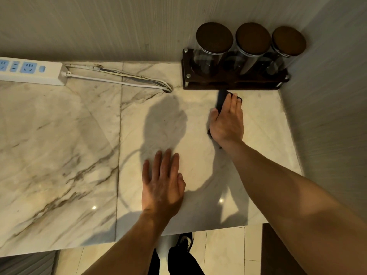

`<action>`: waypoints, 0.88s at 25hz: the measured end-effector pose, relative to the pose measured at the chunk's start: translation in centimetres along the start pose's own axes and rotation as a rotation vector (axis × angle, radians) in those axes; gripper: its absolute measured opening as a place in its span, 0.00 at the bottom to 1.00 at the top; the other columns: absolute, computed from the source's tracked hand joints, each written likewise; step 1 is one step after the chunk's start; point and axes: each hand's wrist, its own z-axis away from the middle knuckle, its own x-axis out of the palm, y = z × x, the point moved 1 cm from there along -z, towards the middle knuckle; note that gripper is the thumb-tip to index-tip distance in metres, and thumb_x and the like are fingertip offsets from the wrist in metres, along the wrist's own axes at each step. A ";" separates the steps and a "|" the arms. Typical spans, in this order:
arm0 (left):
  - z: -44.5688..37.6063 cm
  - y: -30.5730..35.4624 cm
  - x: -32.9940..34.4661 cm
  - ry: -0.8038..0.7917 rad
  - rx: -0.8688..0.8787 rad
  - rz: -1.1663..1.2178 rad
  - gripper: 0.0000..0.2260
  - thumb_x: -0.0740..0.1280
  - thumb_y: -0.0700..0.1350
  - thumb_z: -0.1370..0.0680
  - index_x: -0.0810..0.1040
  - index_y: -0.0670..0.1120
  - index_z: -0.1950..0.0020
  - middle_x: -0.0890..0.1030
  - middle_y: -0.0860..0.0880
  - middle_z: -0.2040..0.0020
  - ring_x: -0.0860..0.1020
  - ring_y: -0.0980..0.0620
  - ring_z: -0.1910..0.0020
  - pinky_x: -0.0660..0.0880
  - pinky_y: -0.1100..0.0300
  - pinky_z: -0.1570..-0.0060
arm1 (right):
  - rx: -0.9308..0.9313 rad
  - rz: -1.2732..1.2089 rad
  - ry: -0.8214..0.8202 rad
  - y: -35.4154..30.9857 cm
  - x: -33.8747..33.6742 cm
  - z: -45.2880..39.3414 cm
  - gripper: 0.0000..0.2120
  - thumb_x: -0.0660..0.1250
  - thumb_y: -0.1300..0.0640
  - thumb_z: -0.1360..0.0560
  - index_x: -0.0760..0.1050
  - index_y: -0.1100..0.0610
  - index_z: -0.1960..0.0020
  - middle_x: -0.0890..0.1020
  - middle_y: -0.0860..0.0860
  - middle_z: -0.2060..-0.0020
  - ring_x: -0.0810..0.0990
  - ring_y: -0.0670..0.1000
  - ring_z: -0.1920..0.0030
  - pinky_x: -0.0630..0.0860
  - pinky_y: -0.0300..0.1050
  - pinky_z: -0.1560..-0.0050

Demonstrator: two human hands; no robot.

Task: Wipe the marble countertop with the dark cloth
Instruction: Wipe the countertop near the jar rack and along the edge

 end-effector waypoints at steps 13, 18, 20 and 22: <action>0.0 0.0 0.1 0.034 0.001 -0.026 0.24 0.53 0.52 0.21 0.65 0.46 0.26 0.66 0.44 0.25 0.61 0.43 0.26 0.52 0.42 0.29 | 0.178 -0.057 0.051 1.5 0.5 7.8 0.31 0.48 0.48 0.19 0.44 0.61 0.22 0.47 0.56 0.22 0.43 0.54 0.23 0.43 0.48 0.25; 0.1 0.0 -0.1 0.046 0.005 -0.009 0.24 0.55 0.51 0.21 0.65 0.45 0.26 0.67 0.43 0.26 0.61 0.43 0.26 0.53 0.42 0.29 | 0.181 -0.054 0.102 2.5 0.7 11.5 0.31 0.49 0.48 0.20 0.47 0.63 0.23 0.52 0.59 0.23 0.47 0.56 0.23 0.46 0.48 0.25; 0.2 0.1 -0.2 0.051 0.008 -0.009 0.24 0.55 0.51 0.21 0.65 0.45 0.26 0.67 0.43 0.26 0.60 0.43 0.25 0.53 0.42 0.28 | 0.189 -0.034 0.106 3.0 0.9 13.1 0.31 0.48 0.47 0.20 0.47 0.63 0.23 0.52 0.58 0.23 0.48 0.55 0.23 0.46 0.48 0.25; 0.3 0.0 -0.2 0.059 0.014 -0.016 0.24 0.55 0.51 0.21 0.65 0.45 0.26 0.66 0.43 0.26 0.60 0.43 0.25 0.53 0.42 0.28 | 0.188 -0.012 0.085 3.4 0.9 14.7 0.31 0.47 0.47 0.20 0.45 0.62 0.23 0.50 0.57 0.22 0.46 0.54 0.23 0.43 0.45 0.25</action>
